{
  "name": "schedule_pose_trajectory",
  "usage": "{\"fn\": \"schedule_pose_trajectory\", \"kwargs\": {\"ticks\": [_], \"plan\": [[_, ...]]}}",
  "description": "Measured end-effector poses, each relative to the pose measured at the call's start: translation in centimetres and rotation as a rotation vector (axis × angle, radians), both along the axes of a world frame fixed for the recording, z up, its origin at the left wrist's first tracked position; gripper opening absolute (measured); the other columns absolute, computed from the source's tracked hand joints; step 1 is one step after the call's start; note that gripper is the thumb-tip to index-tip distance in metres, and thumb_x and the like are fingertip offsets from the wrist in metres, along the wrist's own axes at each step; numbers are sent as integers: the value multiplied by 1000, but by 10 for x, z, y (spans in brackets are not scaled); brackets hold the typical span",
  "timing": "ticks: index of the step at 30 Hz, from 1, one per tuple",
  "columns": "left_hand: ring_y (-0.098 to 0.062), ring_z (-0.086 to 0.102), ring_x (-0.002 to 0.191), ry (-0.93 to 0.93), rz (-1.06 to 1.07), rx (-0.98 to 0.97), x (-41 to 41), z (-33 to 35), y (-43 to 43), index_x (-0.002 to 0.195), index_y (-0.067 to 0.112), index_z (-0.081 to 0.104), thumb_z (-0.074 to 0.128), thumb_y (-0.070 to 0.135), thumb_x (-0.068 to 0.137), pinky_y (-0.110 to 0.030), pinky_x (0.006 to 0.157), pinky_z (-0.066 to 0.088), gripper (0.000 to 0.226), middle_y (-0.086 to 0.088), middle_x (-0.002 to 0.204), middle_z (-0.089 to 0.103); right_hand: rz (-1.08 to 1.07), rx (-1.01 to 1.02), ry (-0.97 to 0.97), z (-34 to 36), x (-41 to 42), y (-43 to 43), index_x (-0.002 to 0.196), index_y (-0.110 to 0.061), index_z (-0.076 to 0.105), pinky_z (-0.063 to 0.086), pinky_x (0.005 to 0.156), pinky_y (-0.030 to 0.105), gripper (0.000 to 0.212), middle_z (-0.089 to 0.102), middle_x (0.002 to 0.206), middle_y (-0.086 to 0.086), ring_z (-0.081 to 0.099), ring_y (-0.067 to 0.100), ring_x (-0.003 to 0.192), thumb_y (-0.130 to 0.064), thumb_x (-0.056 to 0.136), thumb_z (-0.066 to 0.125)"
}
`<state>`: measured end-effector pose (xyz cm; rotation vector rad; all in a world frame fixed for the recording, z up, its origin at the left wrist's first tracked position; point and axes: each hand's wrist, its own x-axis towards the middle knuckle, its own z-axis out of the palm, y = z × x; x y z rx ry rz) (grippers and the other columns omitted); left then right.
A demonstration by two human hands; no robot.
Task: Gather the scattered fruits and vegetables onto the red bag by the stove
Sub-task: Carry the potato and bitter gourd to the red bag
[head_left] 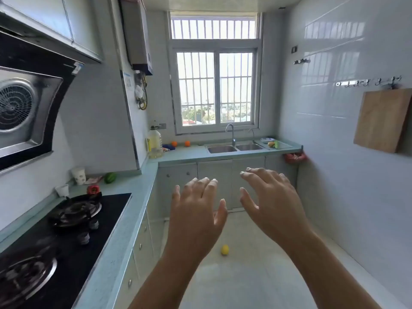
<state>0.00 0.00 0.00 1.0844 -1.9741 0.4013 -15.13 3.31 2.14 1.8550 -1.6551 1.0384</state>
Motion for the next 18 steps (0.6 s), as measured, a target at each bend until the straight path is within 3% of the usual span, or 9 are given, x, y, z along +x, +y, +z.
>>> {"fn": "schedule_pose_trajectory", "kwargs": {"ticks": [11,18], "plan": [[-28,63,101,15,-99,25,-168,-25,-103,106,11,66,42,34,79,-53,89,43,43,-7,106,68,-131,3,-8,-25,-173,-87,101,-10,66,47,85,55,45,68,104,8,62,29,97,-35,78,37],[-27,62,103,-10,-155,70,-235,-42,-164,108,11,65,41,33,80,-52,92,43,43,-6,108,68,-143,19,-63,-46,-235,-146,103,-11,66,46,88,54,44,67,107,6,60,28,101,-35,79,38]]}}
